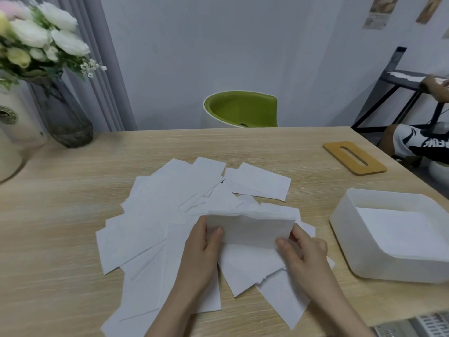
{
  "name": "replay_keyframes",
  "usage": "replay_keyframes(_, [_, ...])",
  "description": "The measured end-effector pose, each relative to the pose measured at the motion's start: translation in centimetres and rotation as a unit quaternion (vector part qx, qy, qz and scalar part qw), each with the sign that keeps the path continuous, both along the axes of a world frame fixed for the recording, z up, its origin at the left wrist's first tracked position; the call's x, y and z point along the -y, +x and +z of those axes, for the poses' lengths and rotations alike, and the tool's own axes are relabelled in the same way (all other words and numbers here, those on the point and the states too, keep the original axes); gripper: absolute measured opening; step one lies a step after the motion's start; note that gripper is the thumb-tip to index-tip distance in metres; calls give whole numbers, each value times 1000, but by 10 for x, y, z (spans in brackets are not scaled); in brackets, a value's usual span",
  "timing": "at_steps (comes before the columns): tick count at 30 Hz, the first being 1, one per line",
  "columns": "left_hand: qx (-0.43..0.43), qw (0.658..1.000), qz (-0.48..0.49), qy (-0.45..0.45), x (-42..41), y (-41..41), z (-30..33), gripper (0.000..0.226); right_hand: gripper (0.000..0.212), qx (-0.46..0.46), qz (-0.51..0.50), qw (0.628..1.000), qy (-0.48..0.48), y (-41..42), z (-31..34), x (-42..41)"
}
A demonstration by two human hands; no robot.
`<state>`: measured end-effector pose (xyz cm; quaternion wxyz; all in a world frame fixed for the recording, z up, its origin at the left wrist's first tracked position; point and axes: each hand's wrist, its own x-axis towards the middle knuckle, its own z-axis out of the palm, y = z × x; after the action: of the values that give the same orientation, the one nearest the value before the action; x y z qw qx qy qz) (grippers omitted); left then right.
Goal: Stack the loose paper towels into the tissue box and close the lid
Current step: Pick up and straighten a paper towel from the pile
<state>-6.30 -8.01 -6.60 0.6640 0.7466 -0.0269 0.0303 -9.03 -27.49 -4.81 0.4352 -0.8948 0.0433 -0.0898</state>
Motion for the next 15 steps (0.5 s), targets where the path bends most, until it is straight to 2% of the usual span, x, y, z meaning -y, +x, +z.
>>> replay_keyframes(3, [-2,1000,18,9,1,3,6,8,14,12,-16,1000,24,0,-1,0])
replay_keyframes(7, [-12,999,45,-12,2,3,16,16,18,4,-23,983,185,-1,11,0])
replay_keyframes(10, [-28,999,33,-25,5,-1,19,11,15,-16,-28,963,268,-2,17,1])
replay_keyframes(15, [-27,1000,9,-13,17,-3,25,22,18,-21,-26,955,295,-7,25,2])
